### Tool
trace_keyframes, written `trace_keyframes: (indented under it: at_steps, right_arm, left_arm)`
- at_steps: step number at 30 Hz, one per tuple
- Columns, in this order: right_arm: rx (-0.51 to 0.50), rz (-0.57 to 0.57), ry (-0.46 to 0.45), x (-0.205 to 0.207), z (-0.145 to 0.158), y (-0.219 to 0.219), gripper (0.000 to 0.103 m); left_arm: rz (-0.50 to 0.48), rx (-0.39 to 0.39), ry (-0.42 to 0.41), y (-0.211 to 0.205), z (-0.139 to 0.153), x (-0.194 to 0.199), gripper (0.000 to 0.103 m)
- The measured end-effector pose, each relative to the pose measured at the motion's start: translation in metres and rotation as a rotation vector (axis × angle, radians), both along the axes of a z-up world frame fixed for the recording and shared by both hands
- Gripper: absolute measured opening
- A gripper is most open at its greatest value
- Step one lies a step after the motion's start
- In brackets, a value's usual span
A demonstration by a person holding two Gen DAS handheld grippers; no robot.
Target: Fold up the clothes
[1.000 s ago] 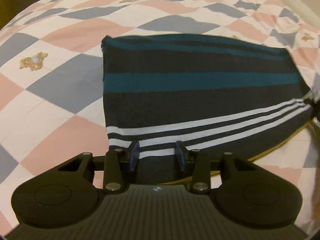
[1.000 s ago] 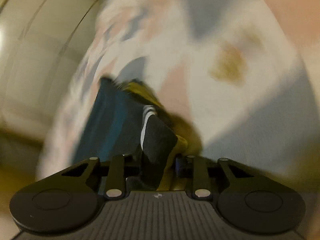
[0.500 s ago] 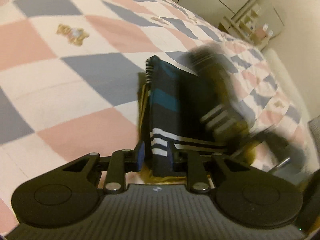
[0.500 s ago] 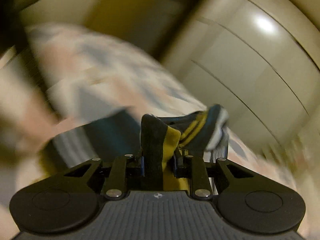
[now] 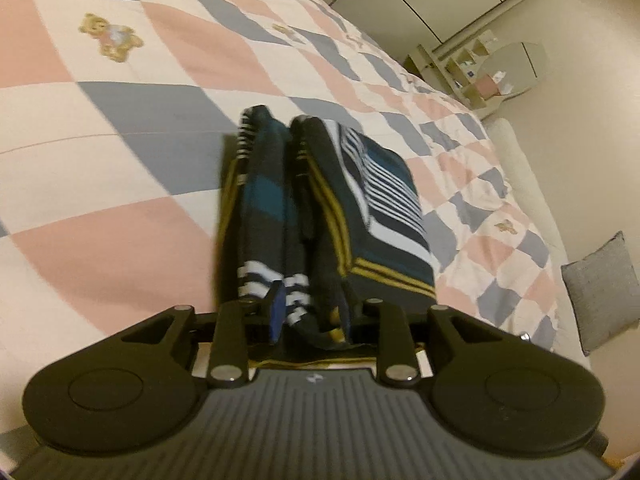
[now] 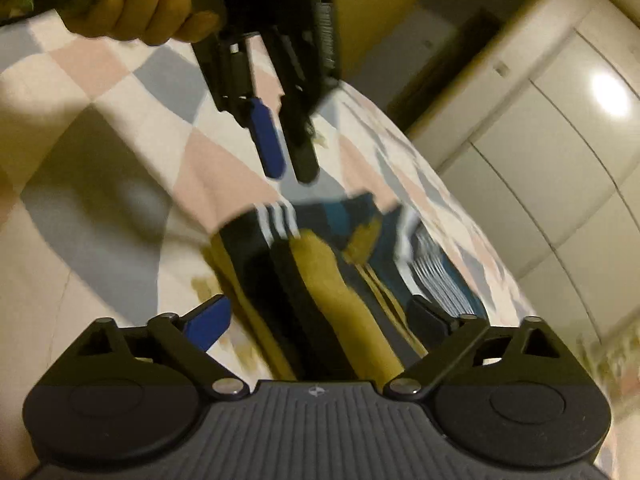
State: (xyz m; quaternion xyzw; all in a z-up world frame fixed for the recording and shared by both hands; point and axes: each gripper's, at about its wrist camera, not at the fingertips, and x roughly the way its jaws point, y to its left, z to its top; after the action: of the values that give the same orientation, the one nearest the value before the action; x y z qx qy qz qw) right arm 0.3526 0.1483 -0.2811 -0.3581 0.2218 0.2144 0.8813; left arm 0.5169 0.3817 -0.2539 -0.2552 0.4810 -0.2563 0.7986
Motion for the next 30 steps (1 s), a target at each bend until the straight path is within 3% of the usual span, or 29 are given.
trace_keyframes:
  at_steps: [3, 8, 12, 14, 16, 19, 25, 27, 30]
  right_arm:
    - [0.190, -0.254, 0.074, 0.007, 0.017, -0.040, 0.092]
    - [0.704, -0.710, 0.224, 0.049, 0.025, -0.134, 0.086]
    - [1.256, -0.864, 0.422, 0.066, -0.003, -0.198, 0.085]
    - [1.407, -0.890, 0.498, 0.076, -0.017, -0.211, 0.084]
    - [1.464, -0.898, 0.538, 0.085, -0.024, -0.217, 0.084]
    - [1.474, -0.862, 0.586, 0.093, -0.033, -0.214, 0.084]
    - [1.503, -0.820, 0.632, 0.107, -0.044, -0.200, 0.084]
    - [1.495, -0.820, 0.637, 0.107, -0.045, -0.199, 0.083]
    - [1.472, -0.817, 0.644, 0.110, -0.046, -0.195, 0.083]
  left_arm:
    - [-0.005, -0.040, 0.027, -0.010, -0.006, 0.011, 0.032]
    - [0.030, -0.070, 0.059, -0.021, -0.018, 0.031, 0.038]
    - [0.054, -0.087, 0.091, -0.024, -0.033, 0.049, 0.052]
    - [0.065, -0.106, 0.114, -0.023, -0.043, 0.057, 0.057]
    - [0.074, -0.153, 0.142, -0.019, -0.053, 0.064, 0.062]
    - [0.083, -0.222, 0.163, -0.017, -0.063, 0.073, 0.066]
    - [0.006, -0.205, 0.103, -0.036, -0.057, 0.085, 0.058]
    - [-0.011, -0.161, 0.090, -0.043, -0.058, 0.088, 0.057]
    - [-0.004, -0.115, 0.064, -0.048, -0.055, 0.089, 0.025]
